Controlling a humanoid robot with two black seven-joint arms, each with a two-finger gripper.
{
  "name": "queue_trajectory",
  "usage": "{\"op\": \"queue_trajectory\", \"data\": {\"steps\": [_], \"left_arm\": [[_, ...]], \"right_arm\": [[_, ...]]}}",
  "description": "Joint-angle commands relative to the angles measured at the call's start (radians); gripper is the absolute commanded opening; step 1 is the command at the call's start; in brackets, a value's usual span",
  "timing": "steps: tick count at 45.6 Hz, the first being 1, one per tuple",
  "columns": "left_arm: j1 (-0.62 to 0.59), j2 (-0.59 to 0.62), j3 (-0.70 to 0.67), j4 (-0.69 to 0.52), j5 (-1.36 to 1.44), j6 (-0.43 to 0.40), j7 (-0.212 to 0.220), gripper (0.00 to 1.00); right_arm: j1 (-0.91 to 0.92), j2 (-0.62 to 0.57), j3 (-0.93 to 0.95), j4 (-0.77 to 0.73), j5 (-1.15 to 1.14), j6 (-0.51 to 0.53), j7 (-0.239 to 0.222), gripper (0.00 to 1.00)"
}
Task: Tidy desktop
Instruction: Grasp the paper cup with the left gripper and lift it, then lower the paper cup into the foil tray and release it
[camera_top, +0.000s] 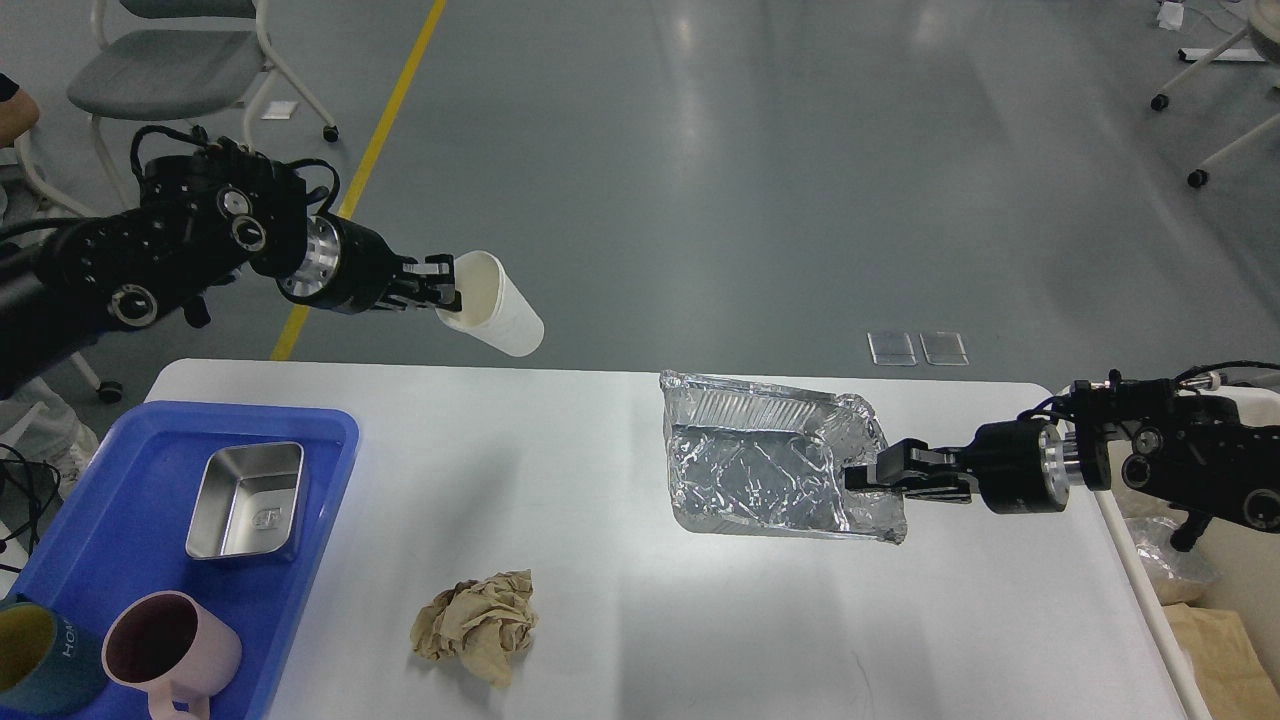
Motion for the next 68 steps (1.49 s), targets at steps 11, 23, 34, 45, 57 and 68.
{"op": "queue_trajectory", "data": {"steps": [11,23,34,45,57,68], "left_arm": [[-0.234,-0.116,0.012,0.003,-0.105,-0.081,-0.123,0.00],[-0.309,-0.309,0.017,0.012,-0.105,-0.146,-0.152,0.00],[-0.312,-0.449,0.129,0.005,-0.103,-0.190,-0.151,0.00],[-0.330,-0.486,0.218,0.003,-0.102,-0.190,-0.137,0.00],[-0.330,-0.492,0.245,0.002,-0.100,-0.199,-0.115,0.00],[-0.318,-0.533,0.251,0.012,-0.097,-0.199,-0.102,0.00]], "right_arm": [[0.000,0.016,0.000,-0.003,0.000,0.000,0.000,0.00],[-0.002,0.015,-0.002,-0.012,0.002,0.001,0.000,0.00],[-0.009,0.011,-0.002,-0.021,0.000,0.003,0.000,0.00],[-0.015,0.013,-0.002,-0.057,0.000,0.007,0.000,0.00],[-0.012,0.011,-0.034,-0.072,-0.001,0.007,0.000,0.00],[-0.006,0.007,-0.032,-0.069,0.000,0.007,0.000,0.00]]}}
